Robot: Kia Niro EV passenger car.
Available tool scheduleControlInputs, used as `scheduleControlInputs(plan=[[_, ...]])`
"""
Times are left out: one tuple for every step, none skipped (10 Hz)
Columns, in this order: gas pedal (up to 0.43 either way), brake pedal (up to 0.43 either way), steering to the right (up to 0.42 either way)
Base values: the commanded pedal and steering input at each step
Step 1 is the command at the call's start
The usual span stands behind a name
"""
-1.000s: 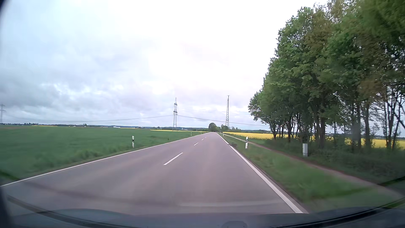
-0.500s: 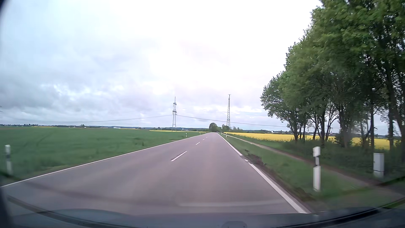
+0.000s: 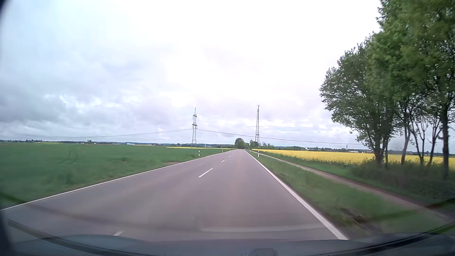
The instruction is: Follow the waypoints while adhering to traffic rules and regulations
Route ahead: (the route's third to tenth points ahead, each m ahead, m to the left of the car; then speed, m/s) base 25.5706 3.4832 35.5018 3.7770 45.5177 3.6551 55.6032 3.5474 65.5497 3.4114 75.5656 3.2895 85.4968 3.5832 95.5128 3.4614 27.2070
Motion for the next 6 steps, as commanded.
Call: scheduleControlInputs(plan=[[0.280, 0.000, 0.002], [0.280, 0.000, 0.003], [0.280, 0.000, 0.003], [0.280, 0.000, 0.002], [0.280, 0.000, 0.002], [0.280, 0.000, 0.003]])
